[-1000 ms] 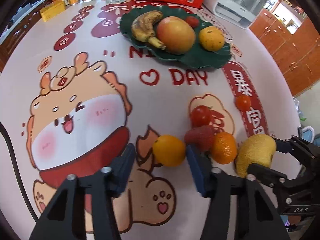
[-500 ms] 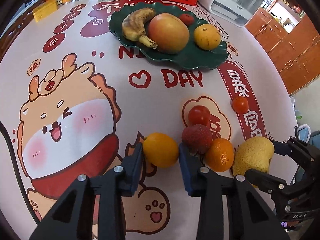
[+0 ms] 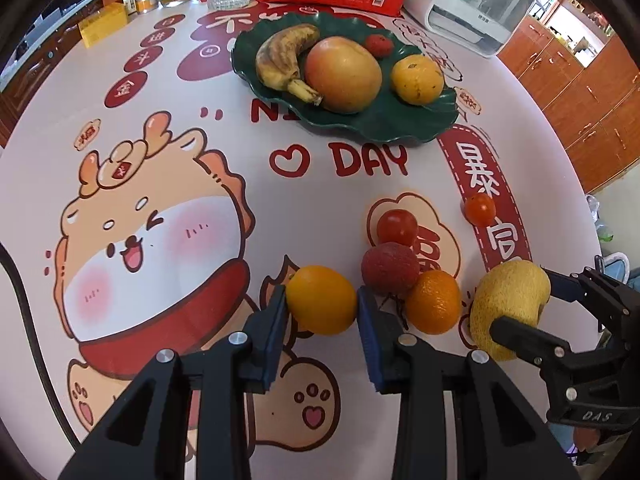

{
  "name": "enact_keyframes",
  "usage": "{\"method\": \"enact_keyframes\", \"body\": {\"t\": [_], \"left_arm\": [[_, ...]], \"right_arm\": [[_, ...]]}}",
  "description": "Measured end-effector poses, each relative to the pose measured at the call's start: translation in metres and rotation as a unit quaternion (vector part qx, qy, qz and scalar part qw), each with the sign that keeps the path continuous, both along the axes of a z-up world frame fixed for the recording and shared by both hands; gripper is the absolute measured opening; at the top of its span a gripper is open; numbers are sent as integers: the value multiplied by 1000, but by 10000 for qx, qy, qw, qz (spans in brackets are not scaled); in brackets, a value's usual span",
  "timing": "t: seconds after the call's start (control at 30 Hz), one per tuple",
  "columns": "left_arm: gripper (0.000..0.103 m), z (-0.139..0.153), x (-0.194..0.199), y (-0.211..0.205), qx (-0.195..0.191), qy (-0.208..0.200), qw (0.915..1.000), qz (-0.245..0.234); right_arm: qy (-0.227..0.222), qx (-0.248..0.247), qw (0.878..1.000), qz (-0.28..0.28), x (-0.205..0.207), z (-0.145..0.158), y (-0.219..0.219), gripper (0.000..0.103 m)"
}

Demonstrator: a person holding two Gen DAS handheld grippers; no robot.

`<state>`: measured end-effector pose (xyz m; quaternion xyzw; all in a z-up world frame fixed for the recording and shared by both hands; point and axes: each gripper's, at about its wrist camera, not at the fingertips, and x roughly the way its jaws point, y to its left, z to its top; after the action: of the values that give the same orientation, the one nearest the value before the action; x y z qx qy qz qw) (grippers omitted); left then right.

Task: Organize fruits
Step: 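Lift and carry the pear and citrus in both tools over the green plate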

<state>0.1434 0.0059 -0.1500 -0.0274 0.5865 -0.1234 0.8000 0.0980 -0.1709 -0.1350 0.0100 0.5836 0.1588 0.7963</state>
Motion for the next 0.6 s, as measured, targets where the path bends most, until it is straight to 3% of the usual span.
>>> {"method": "enact_keyframes", "body": {"t": [0.27, 0.6], "left_arm": [[33, 31, -7, -2, 114, -296, 9995, -69], [33, 87, -7, -2, 150, -799, 9965, -196]], "right_arm": [[-190, 38, 9998, -93, 0, 21, -3, 71], [-698, 223, 9970, -248, 9, 80, -7, 71]]}}
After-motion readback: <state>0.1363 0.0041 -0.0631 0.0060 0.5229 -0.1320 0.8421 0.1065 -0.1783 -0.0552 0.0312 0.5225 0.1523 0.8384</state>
